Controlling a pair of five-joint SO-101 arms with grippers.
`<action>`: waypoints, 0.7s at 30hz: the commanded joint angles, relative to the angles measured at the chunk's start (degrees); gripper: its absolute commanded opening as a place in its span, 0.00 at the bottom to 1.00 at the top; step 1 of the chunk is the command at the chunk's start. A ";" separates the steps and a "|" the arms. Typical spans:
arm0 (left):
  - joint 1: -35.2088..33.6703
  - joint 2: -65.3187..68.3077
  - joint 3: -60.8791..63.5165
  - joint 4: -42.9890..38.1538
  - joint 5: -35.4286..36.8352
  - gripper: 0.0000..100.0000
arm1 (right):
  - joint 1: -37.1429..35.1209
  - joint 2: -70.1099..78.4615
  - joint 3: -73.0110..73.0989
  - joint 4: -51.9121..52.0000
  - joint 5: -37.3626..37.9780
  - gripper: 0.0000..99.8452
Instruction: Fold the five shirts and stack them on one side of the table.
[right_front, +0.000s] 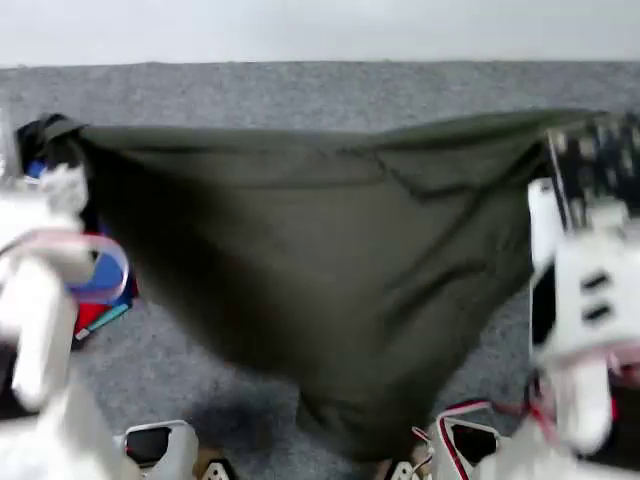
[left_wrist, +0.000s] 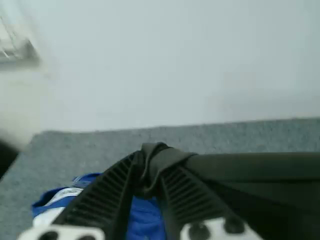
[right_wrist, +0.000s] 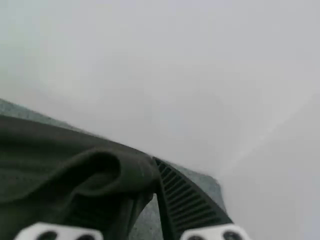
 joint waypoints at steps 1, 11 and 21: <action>-0.44 -0.62 15.96 -15.30 0.26 0.01 | 0.13 0.66 13.89 -11.56 -0.44 0.01; 1.49 19.96 32.92 -55.74 0.53 0.01 | 0.31 1.01 43.25 -44.70 -0.18 0.01; 7.82 49.67 12.62 -59.69 0.35 0.01 | 4.00 17.10 39.38 -49.45 -0.35 0.01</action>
